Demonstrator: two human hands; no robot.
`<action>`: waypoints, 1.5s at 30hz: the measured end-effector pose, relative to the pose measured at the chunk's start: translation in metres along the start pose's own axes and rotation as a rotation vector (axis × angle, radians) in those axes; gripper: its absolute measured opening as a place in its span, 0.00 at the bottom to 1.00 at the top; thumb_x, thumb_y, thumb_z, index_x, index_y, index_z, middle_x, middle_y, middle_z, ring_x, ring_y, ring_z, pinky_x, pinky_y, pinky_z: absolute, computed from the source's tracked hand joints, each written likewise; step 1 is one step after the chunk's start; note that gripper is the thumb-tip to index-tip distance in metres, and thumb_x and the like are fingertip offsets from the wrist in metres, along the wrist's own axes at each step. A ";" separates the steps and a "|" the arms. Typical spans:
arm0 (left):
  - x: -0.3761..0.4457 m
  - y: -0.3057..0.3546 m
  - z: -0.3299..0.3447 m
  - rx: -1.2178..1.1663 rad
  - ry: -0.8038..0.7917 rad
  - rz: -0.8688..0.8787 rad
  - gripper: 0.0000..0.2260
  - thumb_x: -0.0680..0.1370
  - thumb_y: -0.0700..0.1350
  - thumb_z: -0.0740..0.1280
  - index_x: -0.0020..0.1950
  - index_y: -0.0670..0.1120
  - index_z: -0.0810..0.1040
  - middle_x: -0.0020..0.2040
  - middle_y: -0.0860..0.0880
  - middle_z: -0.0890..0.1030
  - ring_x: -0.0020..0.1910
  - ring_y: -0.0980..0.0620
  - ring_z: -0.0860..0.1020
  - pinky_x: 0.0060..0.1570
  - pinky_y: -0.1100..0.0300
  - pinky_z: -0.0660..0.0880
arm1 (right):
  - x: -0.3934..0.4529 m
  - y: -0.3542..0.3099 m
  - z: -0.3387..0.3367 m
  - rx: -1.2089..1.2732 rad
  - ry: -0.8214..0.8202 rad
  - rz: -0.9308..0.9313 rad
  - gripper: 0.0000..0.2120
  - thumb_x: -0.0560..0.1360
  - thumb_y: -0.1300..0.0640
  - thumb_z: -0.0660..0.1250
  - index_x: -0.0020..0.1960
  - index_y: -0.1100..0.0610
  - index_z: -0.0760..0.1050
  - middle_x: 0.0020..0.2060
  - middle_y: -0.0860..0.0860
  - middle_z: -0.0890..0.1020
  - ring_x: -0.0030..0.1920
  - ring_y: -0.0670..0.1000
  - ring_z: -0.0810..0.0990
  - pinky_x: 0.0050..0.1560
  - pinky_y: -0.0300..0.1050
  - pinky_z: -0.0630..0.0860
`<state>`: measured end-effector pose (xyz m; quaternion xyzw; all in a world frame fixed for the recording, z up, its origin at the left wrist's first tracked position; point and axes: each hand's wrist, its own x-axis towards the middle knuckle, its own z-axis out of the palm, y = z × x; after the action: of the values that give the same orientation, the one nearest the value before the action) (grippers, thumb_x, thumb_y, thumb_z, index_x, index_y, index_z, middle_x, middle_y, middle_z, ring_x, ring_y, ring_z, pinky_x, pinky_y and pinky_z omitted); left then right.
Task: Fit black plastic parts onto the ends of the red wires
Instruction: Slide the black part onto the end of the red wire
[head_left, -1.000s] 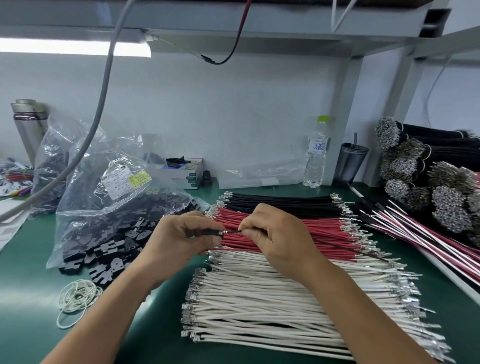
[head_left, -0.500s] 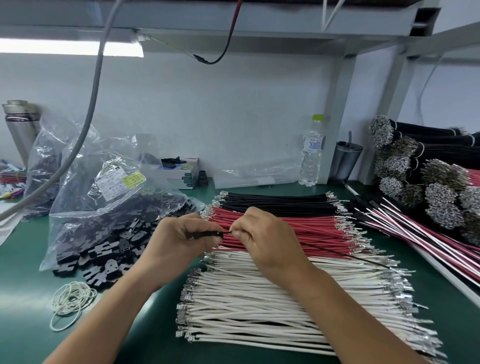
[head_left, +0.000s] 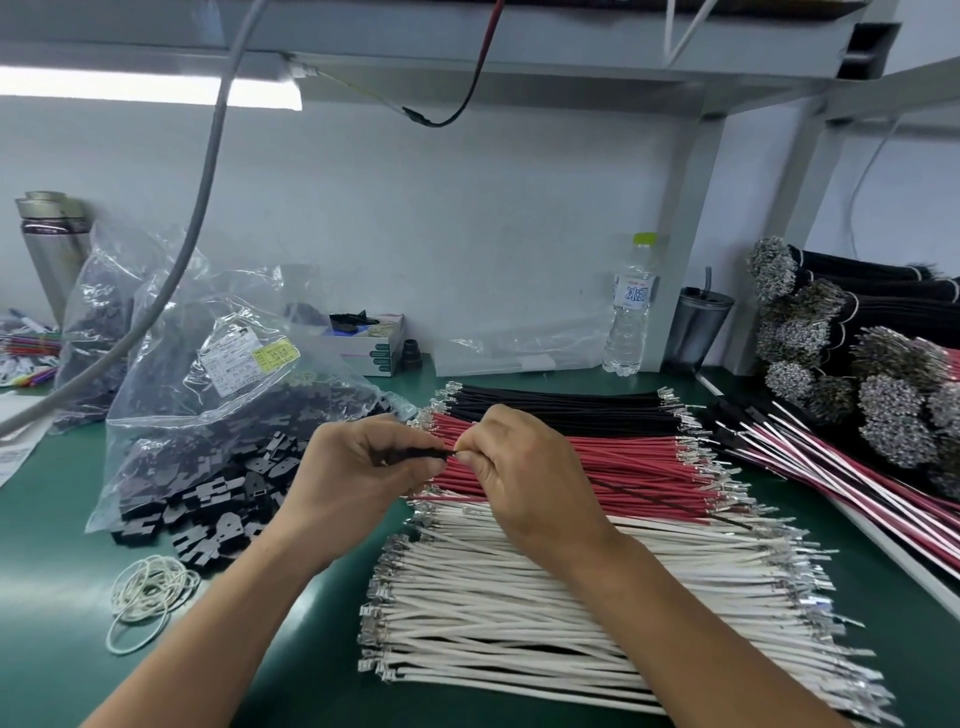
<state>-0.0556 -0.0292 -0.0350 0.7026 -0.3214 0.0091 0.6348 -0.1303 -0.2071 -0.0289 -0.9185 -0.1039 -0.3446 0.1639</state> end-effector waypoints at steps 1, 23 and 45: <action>0.001 -0.001 0.001 0.008 0.002 -0.005 0.07 0.69 0.41 0.79 0.45 0.52 0.89 0.38 0.46 0.86 0.34 0.54 0.81 0.38 0.66 0.78 | 0.000 0.000 -0.001 -0.014 -0.004 0.000 0.08 0.81 0.54 0.66 0.50 0.56 0.82 0.43 0.46 0.78 0.44 0.47 0.76 0.42 0.40 0.70; 0.007 -0.006 -0.010 -0.371 0.304 -0.229 0.06 0.76 0.38 0.75 0.51 0.45 0.89 0.42 0.40 0.86 0.31 0.51 0.80 0.29 0.61 0.79 | 0.028 0.033 0.001 -0.130 -0.142 0.141 0.05 0.79 0.52 0.68 0.50 0.46 0.83 0.44 0.40 0.82 0.47 0.41 0.79 0.40 0.31 0.65; 0.001 -0.002 -0.006 -0.515 -0.071 -0.285 0.15 0.68 0.44 0.77 0.52 0.38 0.87 0.40 0.40 0.84 0.32 0.50 0.79 0.35 0.58 0.81 | -0.015 0.014 -0.032 0.201 0.015 0.197 0.05 0.76 0.46 0.68 0.43 0.45 0.80 0.41 0.38 0.81 0.43 0.41 0.79 0.42 0.44 0.76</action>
<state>-0.0510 -0.0242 -0.0349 0.5564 -0.2330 -0.1865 0.7755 -0.1567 -0.2329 -0.0196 -0.9005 -0.0458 -0.3217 0.2892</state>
